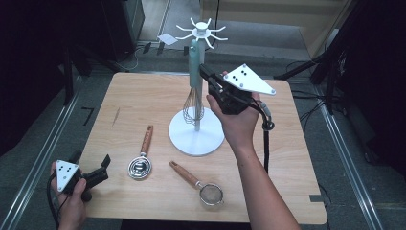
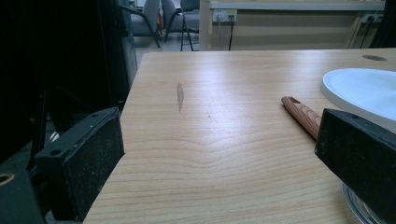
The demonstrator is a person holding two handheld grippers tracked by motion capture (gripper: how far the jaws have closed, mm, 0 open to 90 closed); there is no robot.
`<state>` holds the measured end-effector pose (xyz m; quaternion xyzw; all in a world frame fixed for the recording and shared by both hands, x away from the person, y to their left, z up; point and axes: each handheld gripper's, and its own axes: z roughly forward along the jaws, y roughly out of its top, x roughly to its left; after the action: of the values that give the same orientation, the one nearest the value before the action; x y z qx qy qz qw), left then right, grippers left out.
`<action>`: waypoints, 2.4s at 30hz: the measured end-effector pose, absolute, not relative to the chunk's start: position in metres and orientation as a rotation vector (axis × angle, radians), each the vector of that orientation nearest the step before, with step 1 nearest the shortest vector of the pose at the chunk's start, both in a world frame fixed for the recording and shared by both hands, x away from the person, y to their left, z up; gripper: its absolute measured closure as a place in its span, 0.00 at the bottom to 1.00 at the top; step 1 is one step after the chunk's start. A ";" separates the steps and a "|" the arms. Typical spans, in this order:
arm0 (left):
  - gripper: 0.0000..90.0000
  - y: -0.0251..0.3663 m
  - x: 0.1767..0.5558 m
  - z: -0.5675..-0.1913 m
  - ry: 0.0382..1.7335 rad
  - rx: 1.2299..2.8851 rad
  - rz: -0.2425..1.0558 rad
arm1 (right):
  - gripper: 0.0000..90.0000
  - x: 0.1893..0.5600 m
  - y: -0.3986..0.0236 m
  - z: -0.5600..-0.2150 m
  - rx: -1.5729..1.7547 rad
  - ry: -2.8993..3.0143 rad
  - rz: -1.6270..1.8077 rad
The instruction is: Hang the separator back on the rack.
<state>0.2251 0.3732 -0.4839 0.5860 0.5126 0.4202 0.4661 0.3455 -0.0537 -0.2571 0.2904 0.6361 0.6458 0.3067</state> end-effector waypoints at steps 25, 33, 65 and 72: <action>0.02 0.374 0.227 -0.483 1.304 1.423 1.017 | 0.81 0.319 -0.076 -0.334 0.861 1.905 1.536; 0.02 0.374 0.227 -0.483 1.305 1.424 1.019 | 0.71 0.314 -0.078 -0.358 0.916 2.014 1.448; 0.02 0.373 0.227 -0.483 1.311 1.460 0.983 | 0.68 0.306 -0.065 -0.417 1.140 2.445 1.269; 0.02 0.373 0.226 -0.483 1.310 1.459 0.981 | 0.69 0.305 -0.060 -0.424 1.160 2.534 1.249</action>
<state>0.2265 0.3734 -0.4827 0.5919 0.5314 0.3979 0.4571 0.3046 -0.0603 -0.4241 0.3795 0.8289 0.4086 0.0437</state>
